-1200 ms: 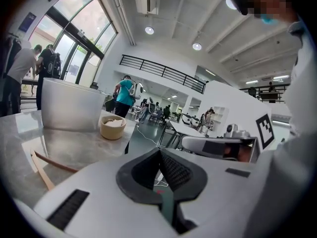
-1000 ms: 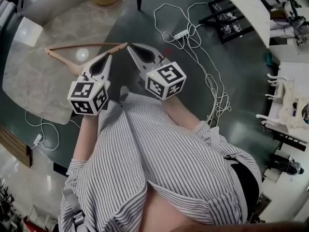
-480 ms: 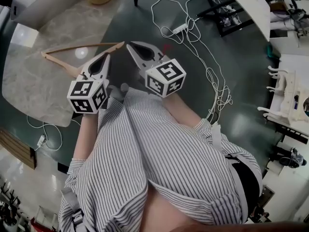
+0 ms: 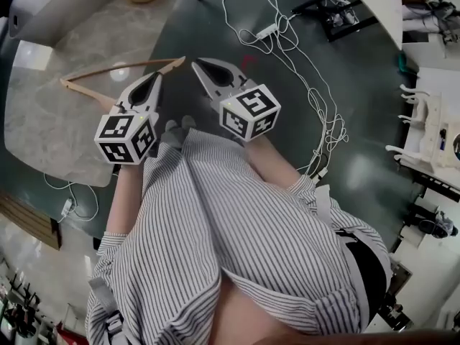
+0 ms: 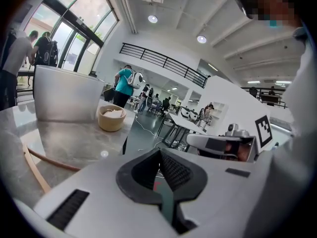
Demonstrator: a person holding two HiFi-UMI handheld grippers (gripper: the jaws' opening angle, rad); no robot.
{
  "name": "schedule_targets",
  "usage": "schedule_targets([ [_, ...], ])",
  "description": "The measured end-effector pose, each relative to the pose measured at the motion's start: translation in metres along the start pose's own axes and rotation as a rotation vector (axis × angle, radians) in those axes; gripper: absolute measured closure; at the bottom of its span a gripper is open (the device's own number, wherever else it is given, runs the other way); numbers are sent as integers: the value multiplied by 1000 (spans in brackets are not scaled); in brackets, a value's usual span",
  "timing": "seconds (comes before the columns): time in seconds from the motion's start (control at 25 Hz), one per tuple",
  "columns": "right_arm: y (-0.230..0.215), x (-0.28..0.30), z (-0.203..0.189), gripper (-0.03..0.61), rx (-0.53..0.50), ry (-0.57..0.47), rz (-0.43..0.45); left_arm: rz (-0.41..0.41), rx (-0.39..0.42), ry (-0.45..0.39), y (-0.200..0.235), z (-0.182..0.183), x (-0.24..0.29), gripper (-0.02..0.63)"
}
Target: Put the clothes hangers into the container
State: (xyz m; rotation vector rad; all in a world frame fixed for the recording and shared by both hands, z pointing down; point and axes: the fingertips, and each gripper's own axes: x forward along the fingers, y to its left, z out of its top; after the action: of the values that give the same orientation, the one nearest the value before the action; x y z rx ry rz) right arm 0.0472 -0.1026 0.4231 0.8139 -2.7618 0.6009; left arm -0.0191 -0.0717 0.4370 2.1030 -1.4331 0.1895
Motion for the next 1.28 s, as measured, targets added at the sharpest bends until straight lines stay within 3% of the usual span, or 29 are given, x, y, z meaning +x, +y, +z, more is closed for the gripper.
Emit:
schedule_targets([
  [0.2, -3, 1, -8, 563, 20, 19, -18, -29, -24, -22, 5, 5, -1, 604],
  [0.6, -9, 6, -31, 563, 73, 70, -18, -11, 89, 81, 13, -11, 19, 603],
  [0.8, -14, 13, -44, 563, 97, 87, -31, -21, 95, 118, 21, -21, 29, 603],
  [1.12, -19, 21, -67, 563, 133, 130, -43, 1, 183, 203, 40, -42, 42, 601],
  [1.28, -23, 29, -77, 563, 150, 145, -38, 6, 191, 231, 49, -51, 49, 601],
])
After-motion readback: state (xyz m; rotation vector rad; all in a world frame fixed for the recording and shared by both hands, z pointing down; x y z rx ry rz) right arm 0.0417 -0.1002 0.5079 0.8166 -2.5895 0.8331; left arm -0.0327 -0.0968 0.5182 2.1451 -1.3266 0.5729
